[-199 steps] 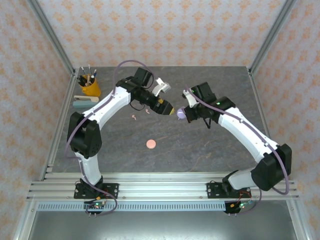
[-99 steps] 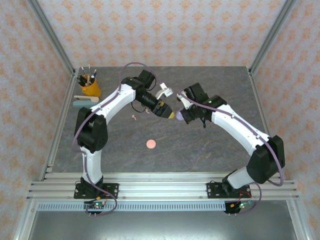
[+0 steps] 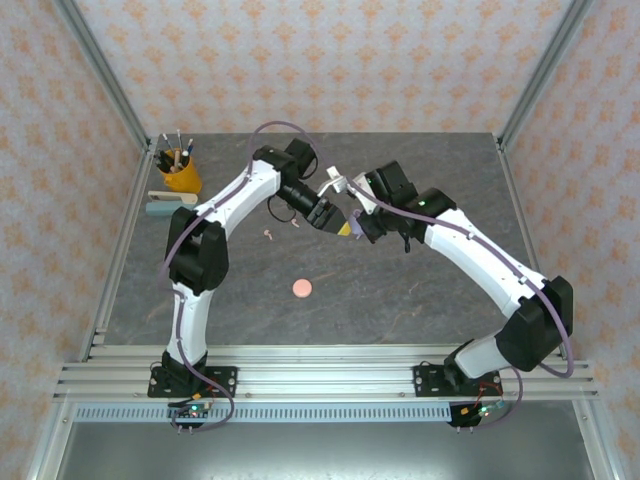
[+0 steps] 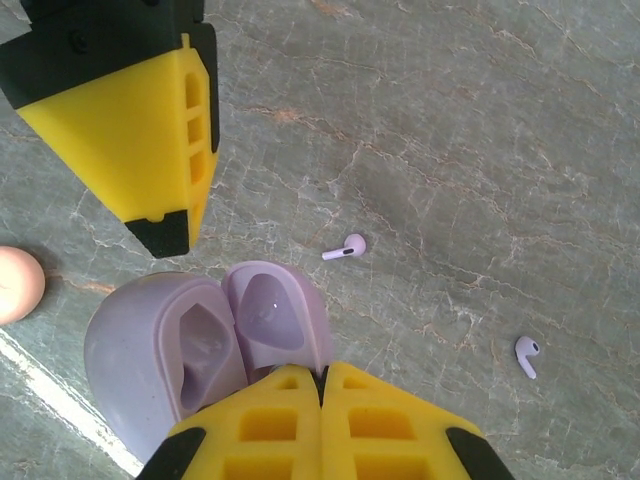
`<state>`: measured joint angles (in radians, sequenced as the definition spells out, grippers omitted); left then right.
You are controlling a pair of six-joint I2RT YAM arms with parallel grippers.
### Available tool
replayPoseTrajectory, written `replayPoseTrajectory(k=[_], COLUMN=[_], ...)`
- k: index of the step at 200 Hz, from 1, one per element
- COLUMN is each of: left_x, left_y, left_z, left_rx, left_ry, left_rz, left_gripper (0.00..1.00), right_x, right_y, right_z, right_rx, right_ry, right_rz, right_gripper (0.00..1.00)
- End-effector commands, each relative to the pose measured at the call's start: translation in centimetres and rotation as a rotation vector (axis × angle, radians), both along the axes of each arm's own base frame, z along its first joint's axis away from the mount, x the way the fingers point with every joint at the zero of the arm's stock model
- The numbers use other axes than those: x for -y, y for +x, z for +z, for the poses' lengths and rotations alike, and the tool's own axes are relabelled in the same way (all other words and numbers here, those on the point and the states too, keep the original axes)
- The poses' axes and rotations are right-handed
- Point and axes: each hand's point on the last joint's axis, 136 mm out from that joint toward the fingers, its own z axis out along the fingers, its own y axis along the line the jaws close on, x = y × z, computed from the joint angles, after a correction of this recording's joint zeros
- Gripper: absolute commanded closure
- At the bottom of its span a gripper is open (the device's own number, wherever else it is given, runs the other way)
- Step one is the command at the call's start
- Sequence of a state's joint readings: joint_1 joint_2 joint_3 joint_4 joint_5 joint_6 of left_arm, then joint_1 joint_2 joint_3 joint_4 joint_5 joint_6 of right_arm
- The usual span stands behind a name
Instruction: Insert the wireless bluetooth earbuds into the charging case
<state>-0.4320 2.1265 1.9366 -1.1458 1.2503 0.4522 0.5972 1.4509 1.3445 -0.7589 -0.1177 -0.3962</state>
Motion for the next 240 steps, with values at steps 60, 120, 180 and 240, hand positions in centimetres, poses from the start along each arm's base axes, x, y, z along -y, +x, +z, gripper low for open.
replayPoseTrajectory(k=[60,120,180,240], left_x=[0.3,0.4,0.6,0.7], left_y=[-0.6,-0.4,-0.4,-0.5], left_z=[0.7,0.7,0.7,0.9], left_rx=[-0.065,-0.074,-0.088,-0.104], left_ry=[-0.048,-0.049,-0.060,-0.083], left_rz=[-0.045,-0.047,-0.052,-0.063], left_gripper=[0.28,0.34,0.42,0.47], right_x=[-0.8,-1.2,-1.6,-1.9], right_y=[0.1,0.2,0.2,0.0], right_z=[1.2,0.6,0.7,0.8], right_rx=[0.051,0.048,0.044,0.037], right_ry=[-0.043,-0.059,-0.039,-0.023], right_rz=[0.036,0.041,0.045,0.055], right_gripper=[1.00,1.00,1.00,1.00])
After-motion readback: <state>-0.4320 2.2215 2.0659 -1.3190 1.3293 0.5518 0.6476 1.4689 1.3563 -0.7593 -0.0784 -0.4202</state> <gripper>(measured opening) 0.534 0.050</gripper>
